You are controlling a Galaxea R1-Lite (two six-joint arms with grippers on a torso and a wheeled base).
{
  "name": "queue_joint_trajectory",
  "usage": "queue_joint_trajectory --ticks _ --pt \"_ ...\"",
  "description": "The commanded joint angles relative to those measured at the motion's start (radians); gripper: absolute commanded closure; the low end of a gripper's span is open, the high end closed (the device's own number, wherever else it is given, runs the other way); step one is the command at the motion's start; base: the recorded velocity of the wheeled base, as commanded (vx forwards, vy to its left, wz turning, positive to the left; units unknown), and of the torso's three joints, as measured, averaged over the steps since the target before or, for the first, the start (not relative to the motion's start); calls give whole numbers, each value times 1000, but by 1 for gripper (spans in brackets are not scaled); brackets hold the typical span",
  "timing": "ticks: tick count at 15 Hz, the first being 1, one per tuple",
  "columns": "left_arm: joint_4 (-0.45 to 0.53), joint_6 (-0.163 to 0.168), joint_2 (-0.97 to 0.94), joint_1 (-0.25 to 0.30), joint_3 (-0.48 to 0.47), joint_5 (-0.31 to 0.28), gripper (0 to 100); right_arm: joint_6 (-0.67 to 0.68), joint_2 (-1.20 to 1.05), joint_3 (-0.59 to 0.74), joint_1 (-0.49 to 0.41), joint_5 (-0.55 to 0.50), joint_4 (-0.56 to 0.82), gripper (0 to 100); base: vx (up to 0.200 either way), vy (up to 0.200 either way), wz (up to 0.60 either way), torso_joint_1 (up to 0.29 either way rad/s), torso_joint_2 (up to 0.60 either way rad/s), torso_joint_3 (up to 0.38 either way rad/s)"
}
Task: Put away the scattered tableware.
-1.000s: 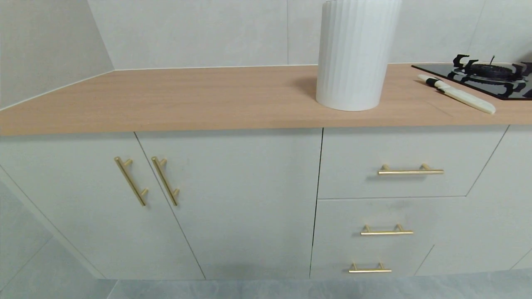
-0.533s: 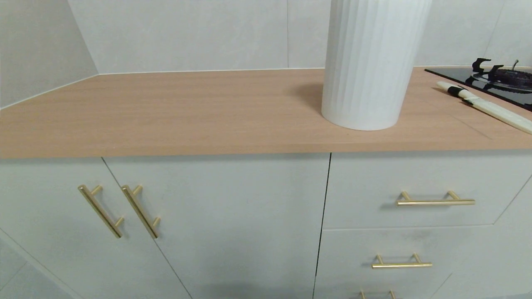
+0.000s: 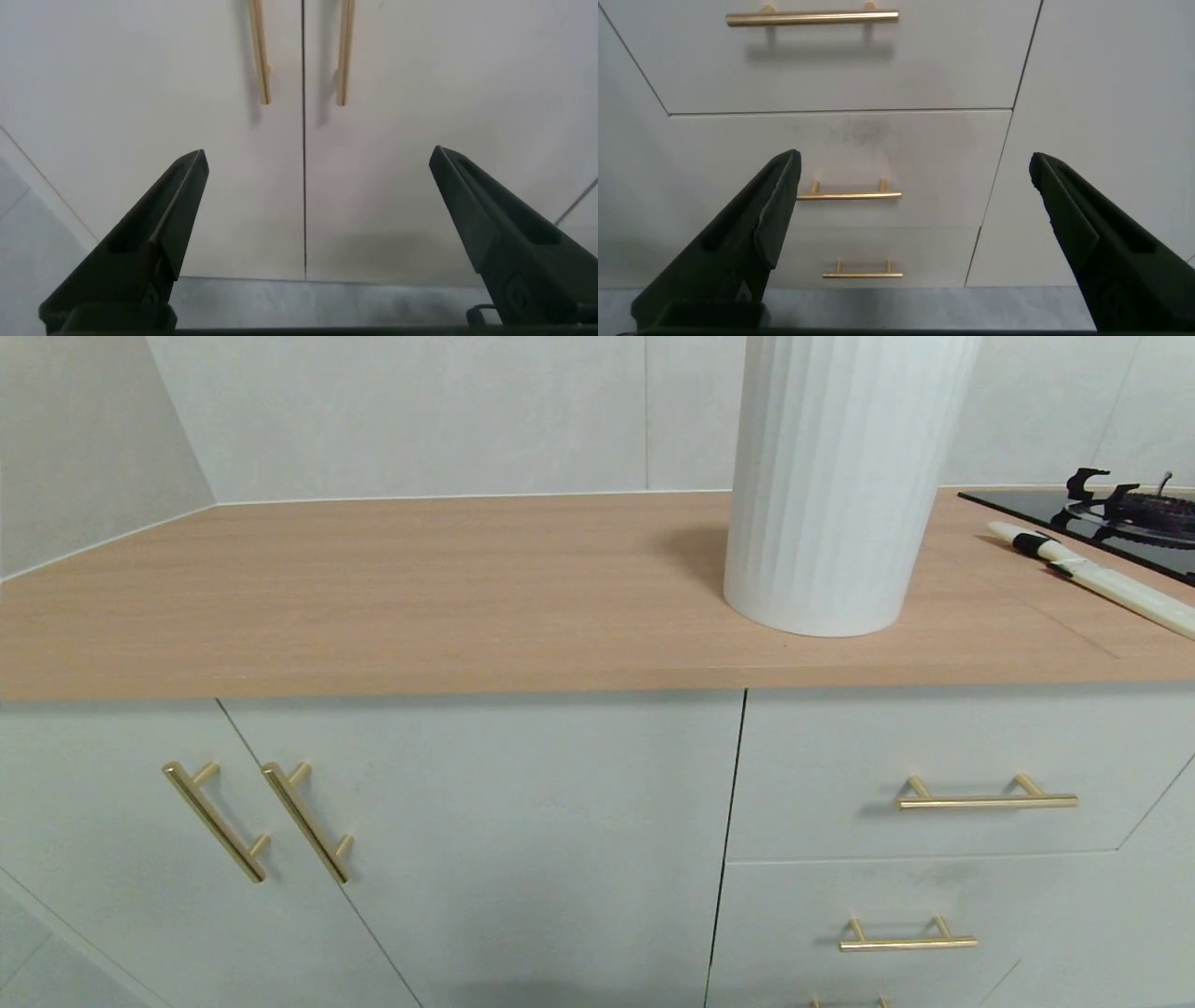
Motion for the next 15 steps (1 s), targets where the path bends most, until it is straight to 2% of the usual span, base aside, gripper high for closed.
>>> queue_joint_trajectory --ticks 1,10,15 --pt "0 1 0 0 0 0 0 0 1 0 0 0 0 0 0 -200 0 -7 -2 2" --pt "0 1 0 0 0 0 0 0 1 0 0 0 0 0 0 -200 0 2 2 2" --pt "0 -2 0 0 0 0 0 0 1 0 0 0 0 0 0 0 0 0 0 0"
